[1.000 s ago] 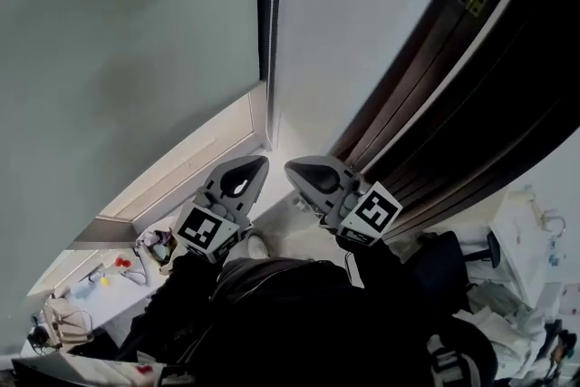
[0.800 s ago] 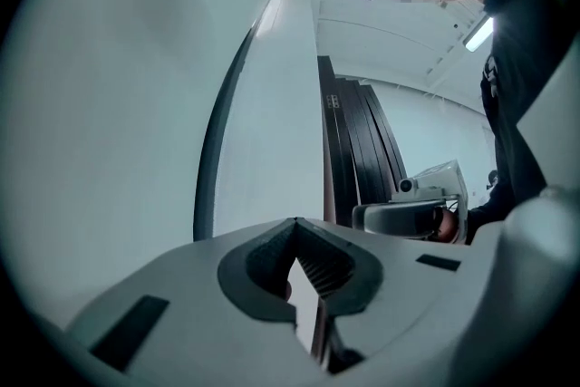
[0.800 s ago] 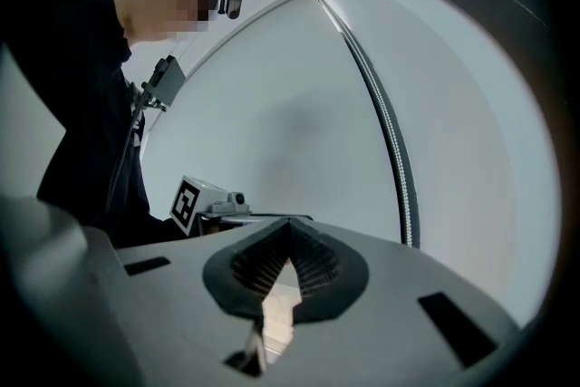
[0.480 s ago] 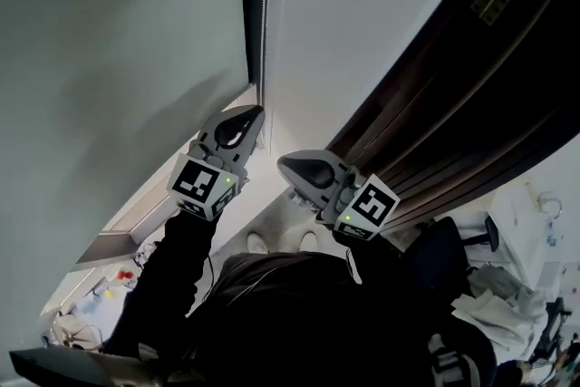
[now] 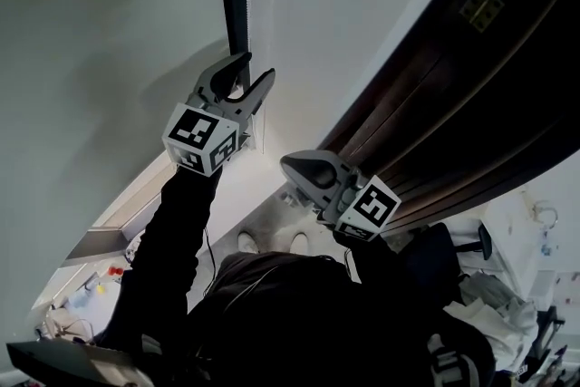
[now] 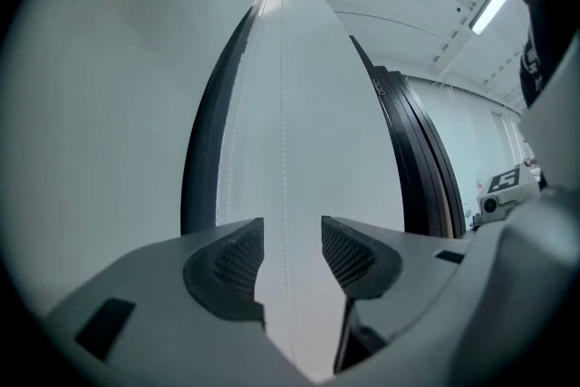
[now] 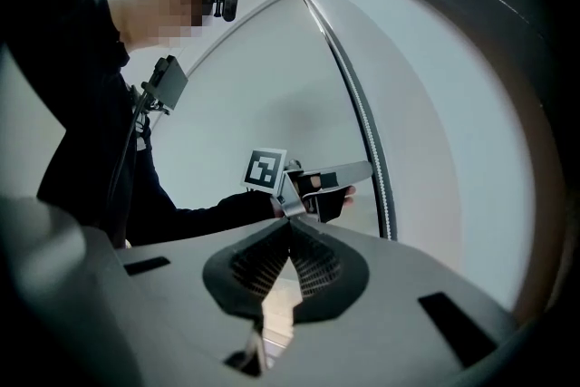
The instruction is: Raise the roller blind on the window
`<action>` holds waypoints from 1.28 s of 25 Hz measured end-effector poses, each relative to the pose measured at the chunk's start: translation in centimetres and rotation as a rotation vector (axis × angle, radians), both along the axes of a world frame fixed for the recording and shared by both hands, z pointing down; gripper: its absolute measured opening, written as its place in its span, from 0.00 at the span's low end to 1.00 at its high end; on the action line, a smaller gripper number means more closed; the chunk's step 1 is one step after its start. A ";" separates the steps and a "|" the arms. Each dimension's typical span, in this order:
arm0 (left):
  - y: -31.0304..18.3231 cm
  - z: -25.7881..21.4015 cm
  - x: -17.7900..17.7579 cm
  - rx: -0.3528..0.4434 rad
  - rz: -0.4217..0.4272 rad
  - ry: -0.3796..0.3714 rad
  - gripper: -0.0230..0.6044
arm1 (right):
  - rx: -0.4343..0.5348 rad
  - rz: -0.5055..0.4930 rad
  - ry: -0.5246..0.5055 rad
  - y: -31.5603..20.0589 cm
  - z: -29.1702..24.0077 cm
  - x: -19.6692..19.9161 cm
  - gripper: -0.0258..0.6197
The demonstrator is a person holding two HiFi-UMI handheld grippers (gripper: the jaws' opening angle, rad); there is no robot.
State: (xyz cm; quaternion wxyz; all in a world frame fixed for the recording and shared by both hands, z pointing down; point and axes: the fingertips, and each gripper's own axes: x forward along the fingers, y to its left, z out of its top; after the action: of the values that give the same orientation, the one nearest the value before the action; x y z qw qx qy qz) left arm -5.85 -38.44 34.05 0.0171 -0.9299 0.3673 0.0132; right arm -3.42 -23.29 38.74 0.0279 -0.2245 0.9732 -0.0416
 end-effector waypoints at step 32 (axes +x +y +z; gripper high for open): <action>-0.8 1.1 1.4 -0.012 -0.024 0.010 0.05 | -0.011 -0.018 0.000 -2.3 0.1 4.0 0.05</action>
State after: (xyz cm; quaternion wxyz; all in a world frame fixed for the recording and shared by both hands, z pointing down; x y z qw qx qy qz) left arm -4.46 -39.24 35.11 0.0100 -0.9254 0.3786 0.0155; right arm 0.60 -25.63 38.86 0.0263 -0.2161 0.9749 -0.0471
